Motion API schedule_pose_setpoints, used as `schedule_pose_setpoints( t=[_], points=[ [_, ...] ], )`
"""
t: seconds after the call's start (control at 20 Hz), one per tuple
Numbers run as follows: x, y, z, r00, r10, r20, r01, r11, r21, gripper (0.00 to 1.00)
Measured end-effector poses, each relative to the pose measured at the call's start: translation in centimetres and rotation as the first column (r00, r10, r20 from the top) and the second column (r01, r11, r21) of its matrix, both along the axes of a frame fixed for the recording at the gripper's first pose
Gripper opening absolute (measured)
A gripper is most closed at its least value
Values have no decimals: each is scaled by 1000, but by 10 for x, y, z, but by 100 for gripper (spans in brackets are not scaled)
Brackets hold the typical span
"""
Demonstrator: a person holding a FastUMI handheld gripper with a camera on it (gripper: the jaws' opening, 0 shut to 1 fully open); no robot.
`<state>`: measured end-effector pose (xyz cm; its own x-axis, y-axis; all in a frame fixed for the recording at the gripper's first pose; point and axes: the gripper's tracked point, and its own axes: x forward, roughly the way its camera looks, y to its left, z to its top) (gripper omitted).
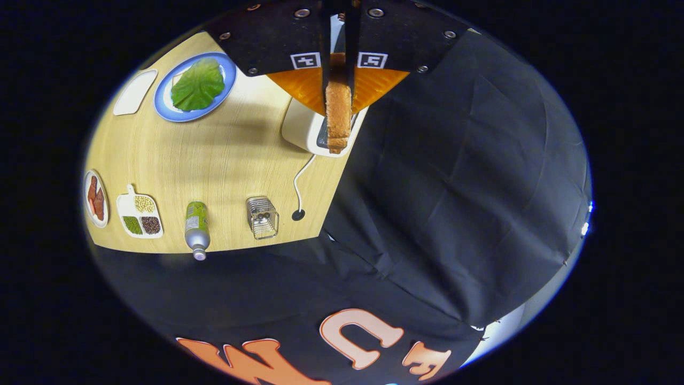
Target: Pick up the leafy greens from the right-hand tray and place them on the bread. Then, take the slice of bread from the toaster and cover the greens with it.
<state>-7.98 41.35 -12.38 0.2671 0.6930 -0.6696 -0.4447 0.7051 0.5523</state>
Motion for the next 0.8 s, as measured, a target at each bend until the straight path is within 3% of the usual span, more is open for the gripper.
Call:
schedule_pose_setpoints(
  t=[0.35,0.8],
  points=[
    [8,-69,-20,998,-49,-25,51,997,62,11],
    [2,-120,-71,990,-77,-118,91,989,120,11]
  ],
)
